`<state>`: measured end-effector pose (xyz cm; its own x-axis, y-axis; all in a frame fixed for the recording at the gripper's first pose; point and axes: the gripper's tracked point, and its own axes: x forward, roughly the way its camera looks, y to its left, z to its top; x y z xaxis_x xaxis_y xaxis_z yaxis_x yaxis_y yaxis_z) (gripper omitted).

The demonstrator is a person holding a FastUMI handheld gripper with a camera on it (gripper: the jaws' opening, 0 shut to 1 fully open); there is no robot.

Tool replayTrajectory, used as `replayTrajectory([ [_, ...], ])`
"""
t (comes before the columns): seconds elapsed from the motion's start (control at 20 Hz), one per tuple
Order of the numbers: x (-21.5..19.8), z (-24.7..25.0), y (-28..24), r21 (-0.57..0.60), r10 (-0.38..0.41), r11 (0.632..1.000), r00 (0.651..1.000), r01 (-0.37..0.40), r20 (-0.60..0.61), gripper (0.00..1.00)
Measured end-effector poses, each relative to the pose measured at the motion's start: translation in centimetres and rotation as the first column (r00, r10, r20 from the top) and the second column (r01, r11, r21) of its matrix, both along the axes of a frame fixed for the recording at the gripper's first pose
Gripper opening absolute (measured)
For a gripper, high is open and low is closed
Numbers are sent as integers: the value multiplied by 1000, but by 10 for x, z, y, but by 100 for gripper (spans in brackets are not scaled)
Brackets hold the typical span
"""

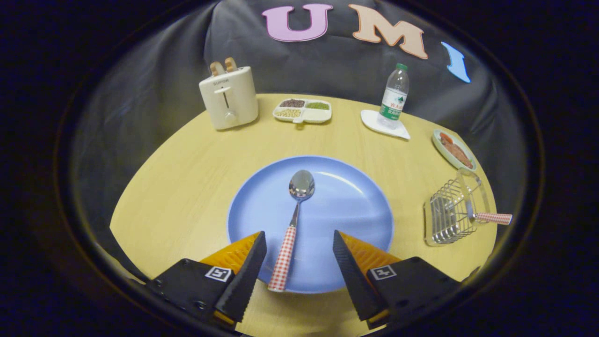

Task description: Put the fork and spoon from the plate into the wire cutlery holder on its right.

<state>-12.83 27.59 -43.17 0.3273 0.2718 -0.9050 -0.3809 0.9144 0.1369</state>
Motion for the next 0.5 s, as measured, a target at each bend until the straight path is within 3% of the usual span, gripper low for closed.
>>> replayTrajectory([
  [0.35,-6,-11,-9,-53,11,999,999,-13,-49,19],
  [0.5,-6,-3,-17,-65,39,997,997,-44,-69,15],
])
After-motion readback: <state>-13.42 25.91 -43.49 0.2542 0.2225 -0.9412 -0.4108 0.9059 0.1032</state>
